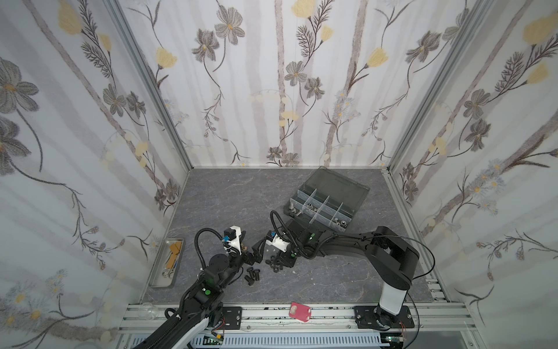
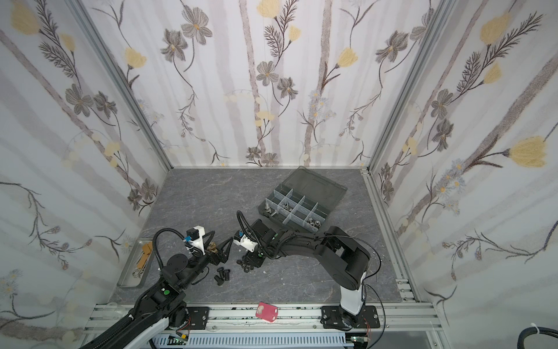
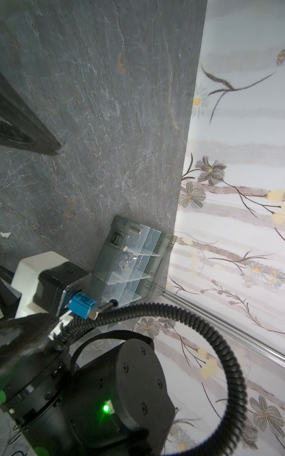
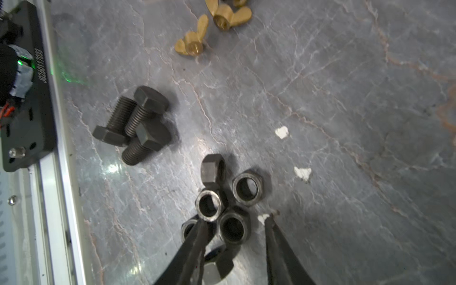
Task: Sort the screws and nuts into containers
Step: Pick up the nut from the bottom-center of the table, then place the nut into the container.
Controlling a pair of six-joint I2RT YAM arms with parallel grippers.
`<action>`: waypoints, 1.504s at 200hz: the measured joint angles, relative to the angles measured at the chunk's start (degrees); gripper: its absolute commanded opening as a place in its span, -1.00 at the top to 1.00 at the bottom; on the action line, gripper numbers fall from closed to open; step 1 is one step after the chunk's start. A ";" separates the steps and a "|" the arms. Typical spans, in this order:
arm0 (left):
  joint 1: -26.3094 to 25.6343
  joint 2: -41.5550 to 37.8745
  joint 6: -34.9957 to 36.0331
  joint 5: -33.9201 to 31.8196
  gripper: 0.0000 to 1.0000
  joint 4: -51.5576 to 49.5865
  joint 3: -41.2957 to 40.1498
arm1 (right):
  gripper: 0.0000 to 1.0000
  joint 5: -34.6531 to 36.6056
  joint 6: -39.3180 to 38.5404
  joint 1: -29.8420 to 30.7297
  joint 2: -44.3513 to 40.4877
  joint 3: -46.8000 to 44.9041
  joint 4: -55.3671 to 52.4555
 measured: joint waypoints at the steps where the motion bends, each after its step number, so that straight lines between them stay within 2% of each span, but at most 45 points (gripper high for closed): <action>1: 0.00 0.07 0.00 0.00 -1.00 0.00 0.00 | 0.21 0.04 0.00 0.00 -0.02 -0.07 -0.04; 63: 0.00 2.99 0.04 0.09 -1.00 1.05 -0.02 | 0.28 0.50 -0.85 0.15 -1.44 -3.78 -0.57; 76: 0.02 3.04 0.04 0.42 -1.00 1.05 -0.02 | 0.39 0.52 -0.98 0.26 -1.44 -3.89 -0.26; 91: 0.02 3.06 0.04 0.52 -1.00 1.11 -0.02 | 0.60 0.52 -1.01 0.35 -1.44 -4.20 0.22; 116: 0.00 3.19 0.04 0.63 -1.00 1.42 -0.02 | 0.82 0.52 -1.01 0.44 -1.70 -4.70 0.48; 156: 0.02 4.70 0.42 1.11 -1.00 1.46 0.92 | 0.91 0.28 -0.76 -1.36 -5.25 -5.01 -0.81; 181: 0.04 8.13 1.40 3.98 -1.00 1.97 3.52 | 0.91 0.31 0.85 -5.60 -9.29 -4.04 -0.87; 199: -0.33 12.55 2.80 7.58 -1.00 2.40 7.04 | 0.90 0.48 3.34 -10.93 -12.96 -3.43 -0.46; 246: -5.81 24.06 6.82 14.62 -1.00 2.43 14.82 | 0.87 9.57 10.45 -26.10 -20.52 -5.27 -1.70; 272: -7.72 28.13 8.70 15.61 -1.00 2.69 16.61 | 0.84 12.11 11.63 -29.51 -20.22 -7.54 -4.63; 287: -7.93 28.89 8.83 15.21 -1.00 3.06 16.26 | 0.72 12.28 11.65 -29.81 -18.67 -8.50 -5.35; 301: -8.04 28.57 8.98 13.84 -1.00 3.82 15.58 | 0.27 12.24 11.96 -29.86 -16.72 -8.61 -6.47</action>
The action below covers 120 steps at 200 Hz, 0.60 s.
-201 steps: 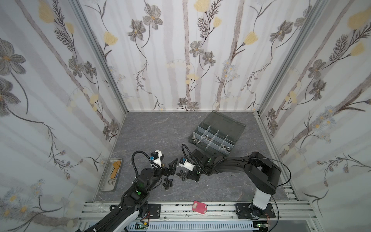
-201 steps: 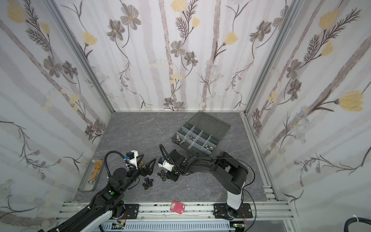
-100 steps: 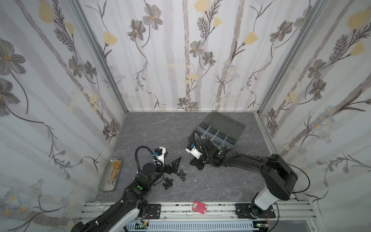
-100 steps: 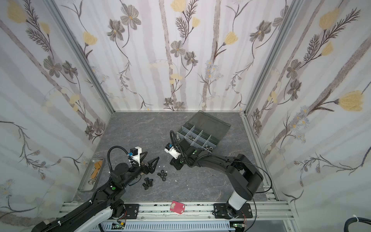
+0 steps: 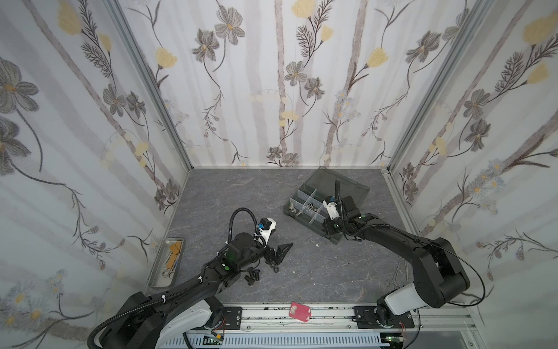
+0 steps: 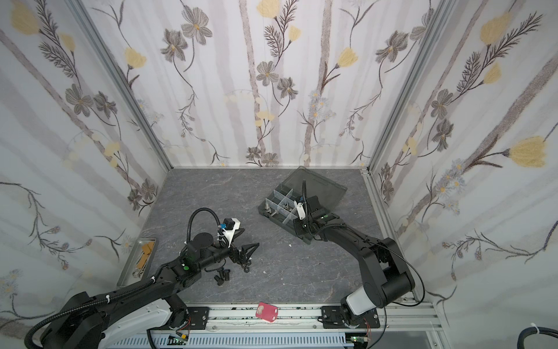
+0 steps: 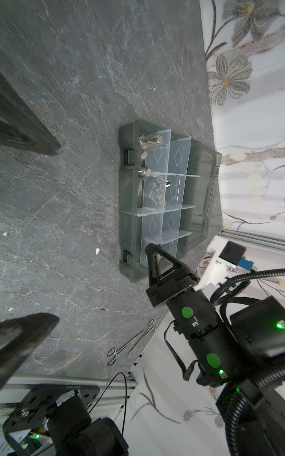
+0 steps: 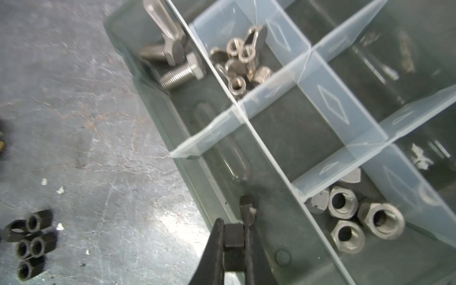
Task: Sort the screws and nuts into containers
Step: Place the nut into the container, then pick up the nut from the bottom-center of the table.
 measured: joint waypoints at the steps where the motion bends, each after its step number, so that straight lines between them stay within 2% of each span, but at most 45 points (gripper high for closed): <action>1: 0.00 -0.04 0.00 -0.07 -1.00 0.02 -0.04 | 0.24 0.00 0.07 0.00 0.07 0.00 -0.04; 15: 0.00 -1.51 0.00 -1.46 -1.00 0.17 -0.66 | 0.15 -0.24 0.28 0.02 0.33 -0.04 -0.46; 44: 0.68 -7.54 -0.37 -6.01 -1.00 0.17 -2.14 | 0.13 -2.03 0.87 0.50 -2.40 -0.04 1.11; 65: 3.52 -13.05 -2.60 -10.12 -1.00 -0.94 -4.20 | 0.15 -5.09 0.76 2.71 -4.00 -0.15 4.04; 97: 10.05 -18.34 -8.07 -14.08 -1.00 -7.06 -5.31 | 0.17 -10.78 -4.00 13.46 -2.14 -0.52 7.50; 120: 12.48 -20.37 -11.37 -15.28 -1.00 -11.08 -6.78 | 0.17 -14.10 -8.41 21.42 0.55 -1.68 8.72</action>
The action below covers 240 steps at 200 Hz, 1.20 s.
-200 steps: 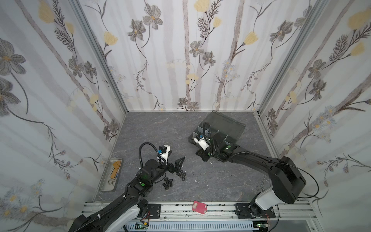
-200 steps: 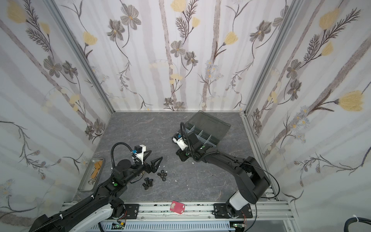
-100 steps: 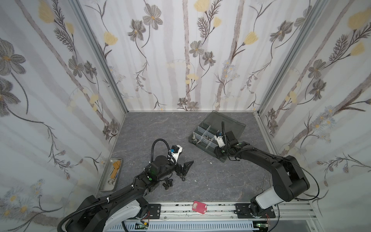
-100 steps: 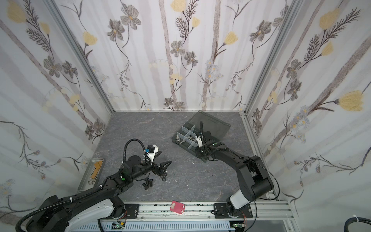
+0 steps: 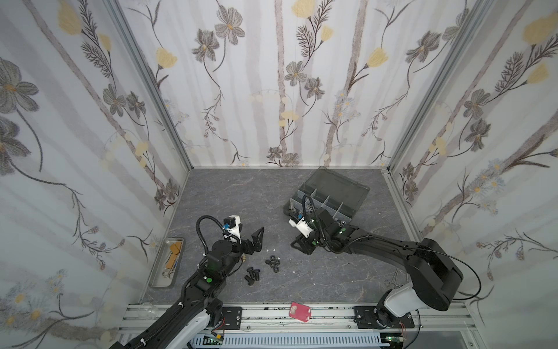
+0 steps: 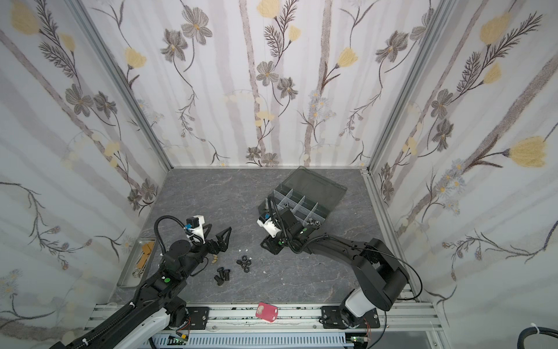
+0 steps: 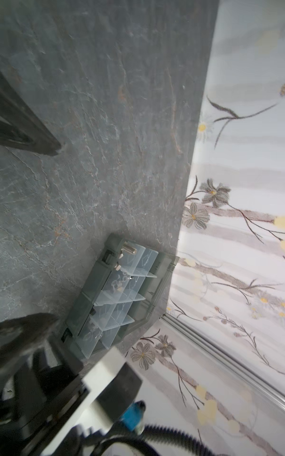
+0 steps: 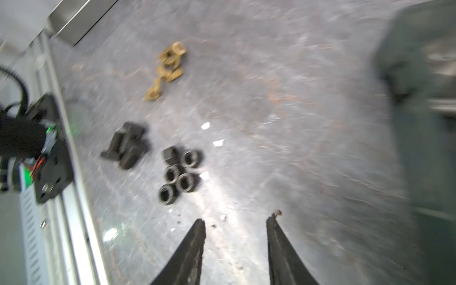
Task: Sort the screws and nuts into containers
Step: Pick up the nut from the bottom-center of the table.
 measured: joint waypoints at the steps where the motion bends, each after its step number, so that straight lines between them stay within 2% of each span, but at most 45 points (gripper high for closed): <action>1: 0.09 -0.07 -0.20 -0.07 -1.00 -0.17 -0.09 | 0.18 -0.02 -0.09 0.20 0.09 0.00 0.02; 53: 1.46 0.66 -2.95 -0.59 -1.00 -1.73 -2.25 | 0.12 0.66 -5.95 10.75 8.07 0.66 1.75; 93: 1.51 3.04 -2.91 1.14 -1.00 -0.70 -2.32 | 0.15 5.01 -7.41 11.06 11.52 2.91 2.95; 207: 1.57 1.90 -2.67 1.90 -1.00 1.75 -4.04 | 0.15 3.21 -9.92 13.90 17.66 5.95 7.37; 216: 1.68 1.84 -2.67 1.75 -1.00 1.77 -4.13 | 0.18 3.13 -9.94 13.90 18.05 6.25 7.72; 240: 1.75 1.57 -2.67 0.96 -1.00 1.79 -4.35 | 0.45 3.41 -9.90 13.94 18.73 6.60 8.68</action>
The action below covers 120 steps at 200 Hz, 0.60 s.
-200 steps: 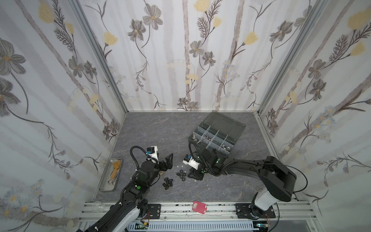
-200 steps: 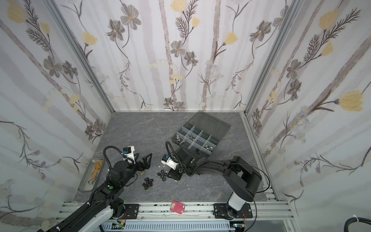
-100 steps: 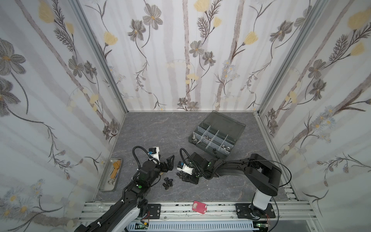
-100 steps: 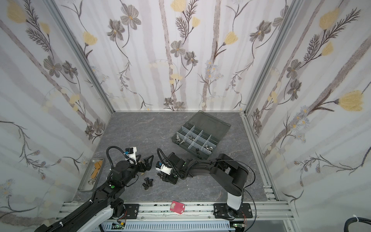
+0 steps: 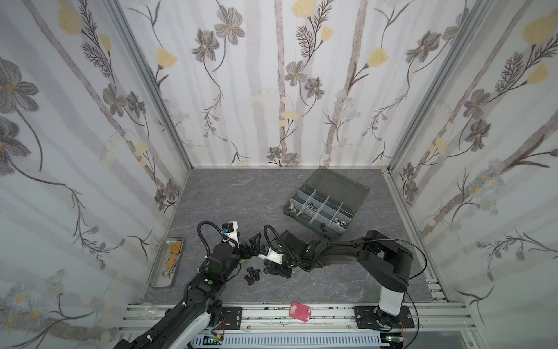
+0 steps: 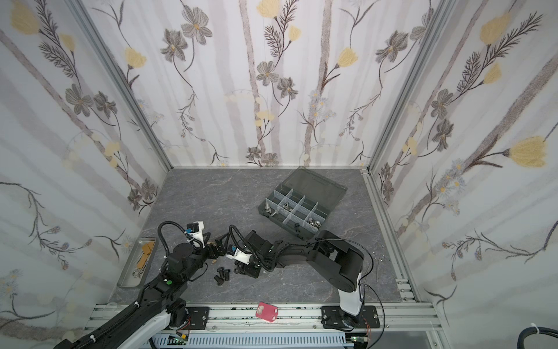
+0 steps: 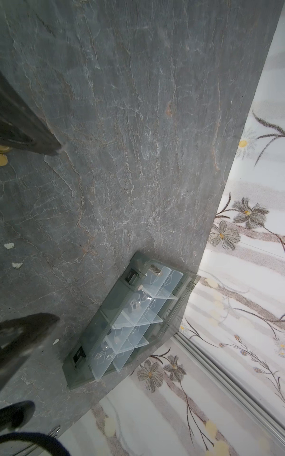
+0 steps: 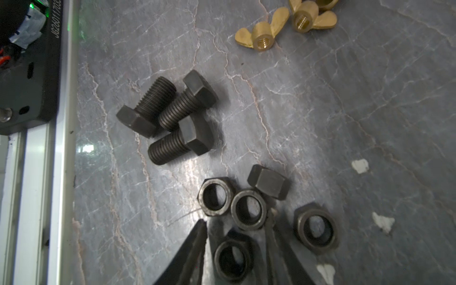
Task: Sort the screws and nuts into containers
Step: Pick up the nut from the bottom-center of the table.
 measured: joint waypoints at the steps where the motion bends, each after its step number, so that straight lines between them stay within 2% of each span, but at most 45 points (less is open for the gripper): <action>1: 0.00 0.00 0.00 0.00 -1.00 0.00 0.00 | 0.46 0.07 0.00 0.00 0.00 0.00 0.00; 15: -0.02 -0.15 0.00 0.02 -1.00 0.02 -0.09 | 0.57 0.90 0.00 0.00 0.07 0.02 0.22; 41: -0.02 -0.07 0.00 0.37 -1.00 0.20 -0.13 | 0.66 1.14 0.17 -0.09 -0.24 -0.09 0.07; 66: -0.09 0.83 0.63 3.82 -1.00 1.42 -0.13 | 0.73 1.31 0.15 -1.36 -2.25 -1.11 -2.32; 120: -0.44 7.82 2.71 10.56 -1.00 6.62 2.58 | 0.76 -2.01 3.50 -11.54 -13.09 -3.61 -3.19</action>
